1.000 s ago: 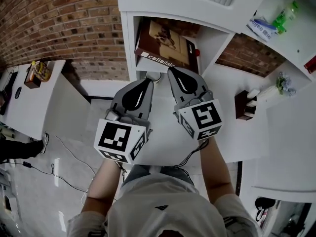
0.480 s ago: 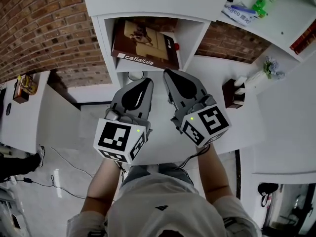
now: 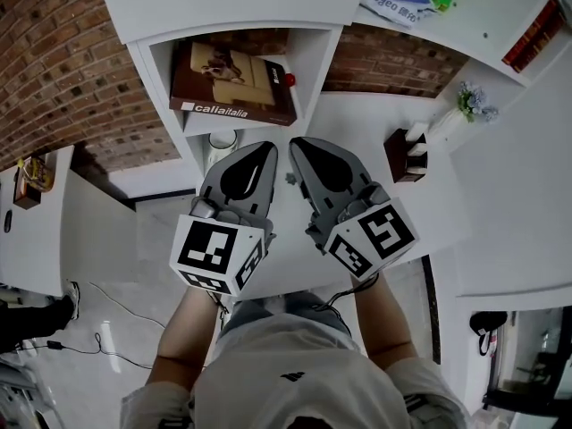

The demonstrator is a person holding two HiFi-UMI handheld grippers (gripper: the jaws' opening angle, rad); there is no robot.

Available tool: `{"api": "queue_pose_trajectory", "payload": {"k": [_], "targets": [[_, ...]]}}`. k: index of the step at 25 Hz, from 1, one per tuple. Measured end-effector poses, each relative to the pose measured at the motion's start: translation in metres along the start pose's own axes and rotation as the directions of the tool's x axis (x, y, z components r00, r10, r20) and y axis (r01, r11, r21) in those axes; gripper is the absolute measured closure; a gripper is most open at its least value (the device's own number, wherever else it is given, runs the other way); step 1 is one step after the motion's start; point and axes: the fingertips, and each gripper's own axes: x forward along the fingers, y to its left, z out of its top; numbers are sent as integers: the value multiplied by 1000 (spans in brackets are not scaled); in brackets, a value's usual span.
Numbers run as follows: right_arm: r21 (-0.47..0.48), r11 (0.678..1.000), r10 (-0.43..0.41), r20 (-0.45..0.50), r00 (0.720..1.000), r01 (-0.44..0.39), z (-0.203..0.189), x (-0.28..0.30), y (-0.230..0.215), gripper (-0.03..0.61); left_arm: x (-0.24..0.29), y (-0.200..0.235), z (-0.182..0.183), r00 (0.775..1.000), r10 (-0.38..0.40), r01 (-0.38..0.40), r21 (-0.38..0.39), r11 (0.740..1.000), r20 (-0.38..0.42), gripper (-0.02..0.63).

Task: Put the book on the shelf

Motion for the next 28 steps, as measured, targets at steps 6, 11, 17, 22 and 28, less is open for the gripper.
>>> {"api": "queue_pose_trajectory", "payload": {"k": [6,11,17,22,28], "targets": [[7,1000,-11,-3,1000,11,-1,-11,-3,571,6,-13,-1,1000,-27,27,-1,1000,-4,603],[13,1000,-17,-13,1000,17,-4,-16,-6,571,9,-19,-3,999,-37,37,-2,999,-9,601],[13,1000,-13,-17,1000,14,-5,-17,-6,571,10,-22,-3,999,-40,40,-1,999,-11,603],[16,1000,-5,-19,1000,6,-7,-15,-7,571,11,-20,-3,999,-31,31,1,1000,-11,603],[12,1000,1,-21,1000,-1,-7,-13,-6,571,11,-18,-2,1000,-25,25,2,1000,-9,603]]}}
